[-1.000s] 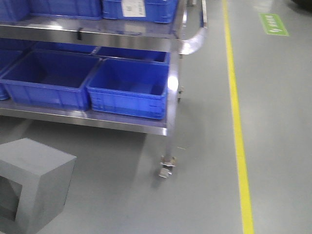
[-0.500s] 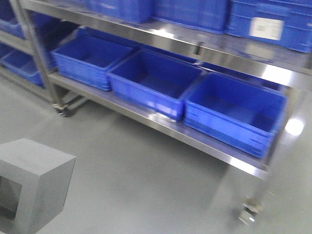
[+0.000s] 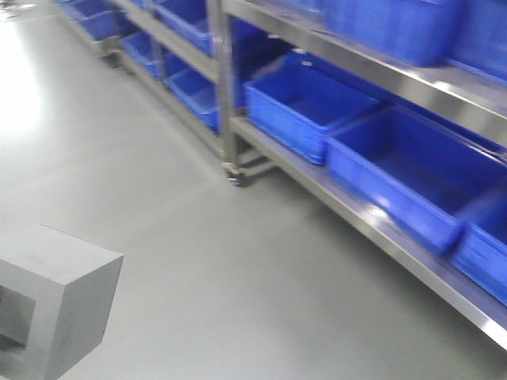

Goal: Sort gray base to blue bin
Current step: 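Drive down the aisle between shelves of blue bins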

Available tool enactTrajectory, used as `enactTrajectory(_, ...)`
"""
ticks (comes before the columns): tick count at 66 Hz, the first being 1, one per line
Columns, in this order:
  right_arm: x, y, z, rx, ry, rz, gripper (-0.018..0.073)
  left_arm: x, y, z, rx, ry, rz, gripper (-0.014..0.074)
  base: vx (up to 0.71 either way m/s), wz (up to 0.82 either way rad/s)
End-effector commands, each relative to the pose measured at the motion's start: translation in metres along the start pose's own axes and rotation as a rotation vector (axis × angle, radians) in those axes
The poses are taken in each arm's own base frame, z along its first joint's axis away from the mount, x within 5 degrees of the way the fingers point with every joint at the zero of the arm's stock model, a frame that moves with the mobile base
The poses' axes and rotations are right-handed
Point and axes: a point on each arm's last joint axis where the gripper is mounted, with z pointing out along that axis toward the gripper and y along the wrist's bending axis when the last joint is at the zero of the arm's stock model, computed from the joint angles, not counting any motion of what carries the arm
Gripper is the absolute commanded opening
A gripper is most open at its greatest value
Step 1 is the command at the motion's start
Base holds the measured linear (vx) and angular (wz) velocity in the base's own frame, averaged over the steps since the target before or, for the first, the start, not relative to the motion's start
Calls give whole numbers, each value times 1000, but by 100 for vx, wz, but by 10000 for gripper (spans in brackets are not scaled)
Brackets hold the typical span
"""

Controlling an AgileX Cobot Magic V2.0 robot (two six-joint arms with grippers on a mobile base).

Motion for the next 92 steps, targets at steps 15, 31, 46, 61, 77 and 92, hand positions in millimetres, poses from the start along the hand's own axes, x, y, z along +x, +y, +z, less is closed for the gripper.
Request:
enactTrajectory(15, -2, 0, 0, 1, -70, -13, -9, -19, -2, -2, 25, -131, -8, -6, 18, 70)
enactTrajectory(31, -2, 0, 0, 1, -70, -13, -9, -19, -2, -2, 25, -131, -8, -6, 18, 69)
enactTrajectory(46, -2, 0, 0, 1, -70, -13, -9, -19, -2, -2, 25, -131, -8, -6, 17, 65)
enactTrajectory(61, -2, 0, 0, 1, -70, -13, -9, -19, -2, -2, 25, -131, -8, -6, 18, 53)
enactTrajectory(77, -2, 0, 0, 1, -70, -13, -9, -19, -2, -2, 25, -131, -8, -6, 24, 25)
enactTrajectory(92, -2, 0, 0, 1, -70, -13, -9, -19, -2, -2, 25, -131, -8, -6, 31, 1)
